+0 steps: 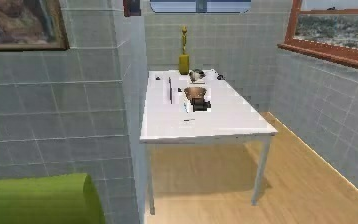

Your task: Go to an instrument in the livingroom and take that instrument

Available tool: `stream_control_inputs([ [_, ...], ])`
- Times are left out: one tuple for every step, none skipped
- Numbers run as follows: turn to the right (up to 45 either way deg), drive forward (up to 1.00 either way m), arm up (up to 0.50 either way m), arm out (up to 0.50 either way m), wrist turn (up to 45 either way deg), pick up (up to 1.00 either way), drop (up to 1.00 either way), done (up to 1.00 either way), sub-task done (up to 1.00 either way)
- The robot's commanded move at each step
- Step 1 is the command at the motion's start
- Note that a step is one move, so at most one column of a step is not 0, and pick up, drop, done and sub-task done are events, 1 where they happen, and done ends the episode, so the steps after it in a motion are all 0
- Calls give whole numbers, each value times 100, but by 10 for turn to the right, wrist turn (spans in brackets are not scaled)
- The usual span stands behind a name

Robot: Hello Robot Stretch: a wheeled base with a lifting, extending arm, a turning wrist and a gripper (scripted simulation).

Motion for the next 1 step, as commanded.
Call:
stream_control_inputs([
  [0,70,0,0,0,0,0,0,0],
])
